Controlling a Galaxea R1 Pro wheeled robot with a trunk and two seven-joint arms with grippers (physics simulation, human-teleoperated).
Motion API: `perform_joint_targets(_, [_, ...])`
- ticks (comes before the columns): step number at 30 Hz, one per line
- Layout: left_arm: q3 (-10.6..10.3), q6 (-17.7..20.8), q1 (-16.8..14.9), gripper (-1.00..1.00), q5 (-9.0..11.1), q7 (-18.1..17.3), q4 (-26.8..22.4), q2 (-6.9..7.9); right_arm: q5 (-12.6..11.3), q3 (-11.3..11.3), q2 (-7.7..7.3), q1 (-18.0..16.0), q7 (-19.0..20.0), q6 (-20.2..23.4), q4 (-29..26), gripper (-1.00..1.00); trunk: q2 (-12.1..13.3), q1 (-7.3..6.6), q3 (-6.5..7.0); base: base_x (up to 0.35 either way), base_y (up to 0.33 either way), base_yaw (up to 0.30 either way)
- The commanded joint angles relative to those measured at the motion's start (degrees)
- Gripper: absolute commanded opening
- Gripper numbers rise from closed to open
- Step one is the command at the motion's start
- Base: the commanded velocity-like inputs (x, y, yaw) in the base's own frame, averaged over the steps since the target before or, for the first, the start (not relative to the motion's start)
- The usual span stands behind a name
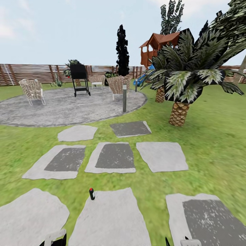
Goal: In the garden, pick up the pesticide atomizer on the floor and spray pesticide onto both trees until each tree trunk is fully covered.
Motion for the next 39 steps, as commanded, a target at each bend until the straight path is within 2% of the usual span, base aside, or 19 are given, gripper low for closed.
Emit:
perform_joint_targets(1, [0.01, 0.01, 0.00, 1.00, 0.00, 0.00, 0.01, 0.01, 0.02, 0.00, 0.00, 0.00, 0.00, 0.00, 0.00, 1.00, 0.00, 0.00, -0.09, 0.197, -0.151, 0.057])
perform_joint_targets(14, [0.02, 0.04, 0.00, 1.00, 0.00, 0.00, -0.03, 0.01, 0.00, 0.01, 0.00, 0.00, 0.16, 0.00, 0.02, 1.00, 0.00, 0.00, -0.85, 0.228, -0.193, 0.164])
perform_joint_targets(29, [0.02, 0.01, 0.00, 1.00, 0.00, 0.00, -0.03, 0.02, 0.14, 0.01, -0.02, 0.00, 0.26, 0.00, 0.30, 1.00, 0.00, 0.00, -0.89, 0.209, -0.210, 0.026])
perform_joint_targets(39, [-0.05, 0.04, -0.50, 1.00, -0.06, -0.20, -0.07, 0.00, 0.03, -0.08, -0.02, 0.00, 0.18, 0.00, 2.75, 1.00, 0.00, 0.00, -0.89, 0.027, -0.026, 0.000])
